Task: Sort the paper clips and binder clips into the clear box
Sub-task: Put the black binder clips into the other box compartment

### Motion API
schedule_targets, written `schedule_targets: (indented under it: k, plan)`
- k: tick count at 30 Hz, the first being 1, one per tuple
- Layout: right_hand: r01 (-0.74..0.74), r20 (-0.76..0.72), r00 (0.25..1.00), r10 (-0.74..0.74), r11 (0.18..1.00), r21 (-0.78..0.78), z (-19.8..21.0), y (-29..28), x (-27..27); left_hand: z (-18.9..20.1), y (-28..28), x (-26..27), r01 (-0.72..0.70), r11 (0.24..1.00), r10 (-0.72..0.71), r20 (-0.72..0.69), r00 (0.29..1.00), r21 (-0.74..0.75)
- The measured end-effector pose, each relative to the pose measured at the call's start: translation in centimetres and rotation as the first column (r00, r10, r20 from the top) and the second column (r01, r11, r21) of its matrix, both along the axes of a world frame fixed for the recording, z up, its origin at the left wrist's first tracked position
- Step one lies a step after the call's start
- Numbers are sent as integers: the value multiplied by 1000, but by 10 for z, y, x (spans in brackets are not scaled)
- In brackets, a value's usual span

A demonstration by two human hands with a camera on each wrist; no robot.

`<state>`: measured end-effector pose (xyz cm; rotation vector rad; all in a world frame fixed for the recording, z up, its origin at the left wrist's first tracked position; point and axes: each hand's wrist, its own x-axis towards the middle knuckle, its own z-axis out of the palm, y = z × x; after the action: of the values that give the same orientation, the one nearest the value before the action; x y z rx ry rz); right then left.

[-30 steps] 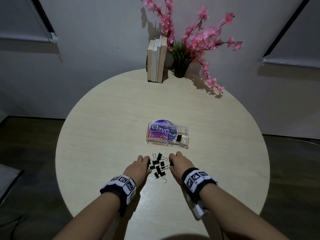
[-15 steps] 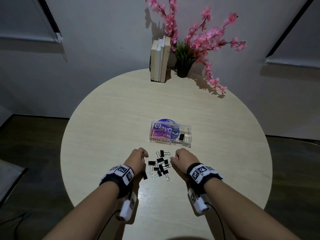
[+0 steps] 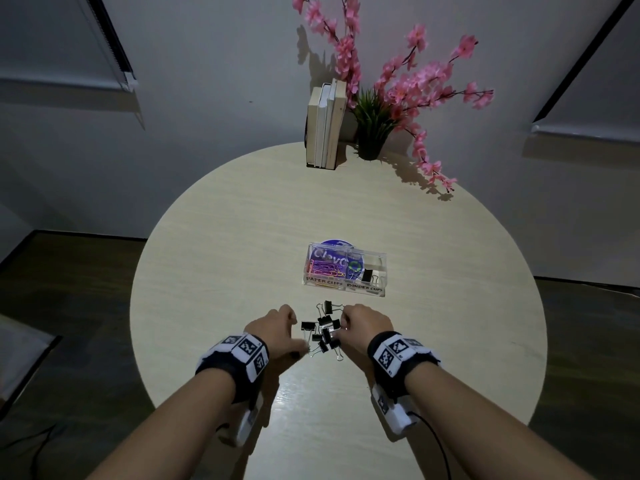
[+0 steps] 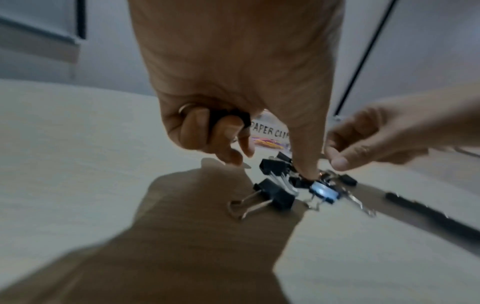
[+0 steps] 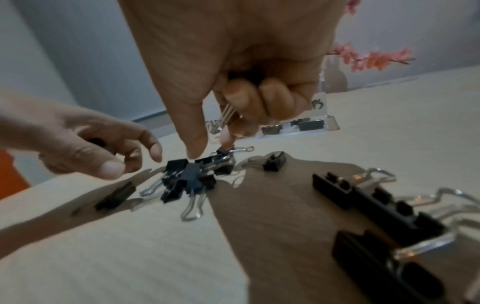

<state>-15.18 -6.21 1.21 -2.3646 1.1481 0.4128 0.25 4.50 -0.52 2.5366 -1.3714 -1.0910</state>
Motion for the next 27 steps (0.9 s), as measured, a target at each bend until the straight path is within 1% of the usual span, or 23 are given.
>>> schedule_targets:
  k: [3, 5, 7, 11, 14, 16, 18, 21, 23, 27]
  plan:
    - [-27, -121, 992, 21, 998, -52, -3, 10, 2, -6, 7, -5, 149, 987, -155, 112, 982, 56]
    - [-32, -161, 987, 23, 998, -49, -7, 15, 3, -9, 9, -6, 190, 981, -193, 152, 970, 34]
    - [-3, -161, 987, -3, 999, -38, -11, 17, 4, -9, 9, -9, 173, 985, -168, 184, 968, -12]
    - [31, -155, 987, -31, 1000, 2, -10, 12, 6, -8, 3, -15, 53, 995, -37, 196, 980, -80]
    - [73, -128, 990, -66, 996, 48, -6, 8, 3, -8, -2, -12, -34, 993, 52, 164, 985, -110]
    - [110, -102, 989, -102, 992, 67, -5, 5, -2, -7, -6, -6, -64, 989, 82, 132, 988, -136]
    - [157, -47, 987, -153, 983, 92, -4, 0, -8, -6, -10, 3, -46, 988, 62, 107, 992, -151]
    - [214, 63, 972, -224, 968, 132, -5, -6, -12, -7, -13, 12, 34, 986, -33, 11, 999, -165]
    - [197, 92, 973, -210, 971, 134, -6, -4, -12, -8, -15, 12, 73, 984, -79, -35, 996, -164]
    - [57, 65, 996, -64, 993, 99, -8, 9, -2, -11, -14, 8, 90, 987, -102, -81, 991, -135]
